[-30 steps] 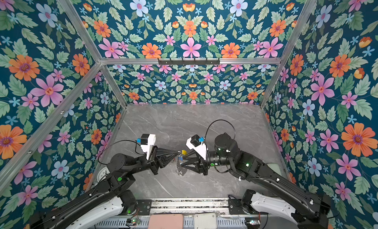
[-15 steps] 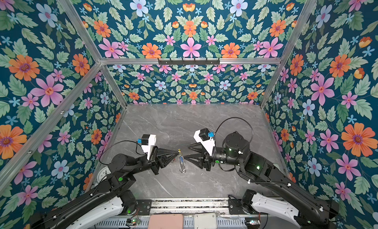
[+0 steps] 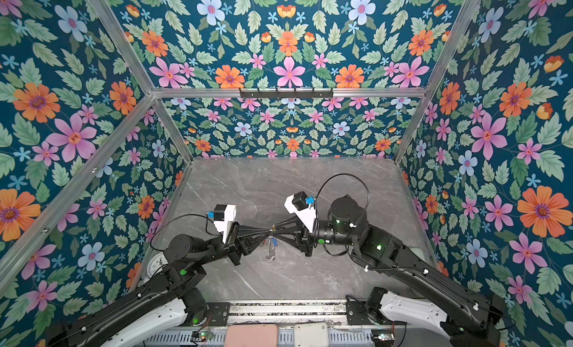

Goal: Remove the keys from the keyring

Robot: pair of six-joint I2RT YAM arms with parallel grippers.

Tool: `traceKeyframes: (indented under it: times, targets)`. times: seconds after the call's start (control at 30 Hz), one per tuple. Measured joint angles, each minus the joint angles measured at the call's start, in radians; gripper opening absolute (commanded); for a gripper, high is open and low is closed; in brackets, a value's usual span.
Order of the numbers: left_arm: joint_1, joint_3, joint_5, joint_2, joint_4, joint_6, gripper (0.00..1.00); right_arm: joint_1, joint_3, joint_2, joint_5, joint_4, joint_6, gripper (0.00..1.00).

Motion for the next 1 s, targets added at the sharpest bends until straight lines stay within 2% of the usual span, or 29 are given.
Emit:
traceKeyframes:
  times: [0.13, 0.33, 0.53, 0.57, 0.63, 0.7, 0.77, 1.0]
  targets:
    - [0.000, -0.002, -0.001, -0.006, 0.000, 0.000, 0.00, 0.000, 0.001, 0.009, -0.016, 0.000, 0.006, 0.15]
    - [0.000, -0.002, -0.003, -0.006, 0.000, 0.000, 0.00, 0.000, 0.001, 0.012, -0.024, 0.000, 0.016, 0.00]
    - [0.000, -0.003, -0.004, -0.006, -0.001, 0.000, 0.00, 0.000, 0.002, 0.016, -0.024, 0.000, 0.017, 0.00]
    - [0.000, -0.003, -0.004, -0.006, -0.001, 0.000, 0.03, 0.000, 0.003, 0.016, -0.024, -0.003, 0.017, 0.00]
    - [0.000, -0.002, -0.003, -0.007, -0.005, 0.000, 0.22, 0.000, 0.009, 0.016, -0.024, -0.013, 0.017, 0.00]
    - [0.000, 0.002, -0.004, -0.014, -0.018, 0.000, 0.32, 0.000, 0.024, 0.016, -0.027, -0.040, 0.013, 0.00]
    - [0.000, 0.013, -0.004, -0.025, -0.042, -0.003, 0.36, -0.006, 0.043, 0.017, -0.030, -0.078, -0.003, 0.00]
    - [0.000, 0.089, 0.008, -0.035, -0.206, 0.013, 0.38, -0.048, 0.146, 0.050, -0.053, -0.259, -0.067, 0.00]
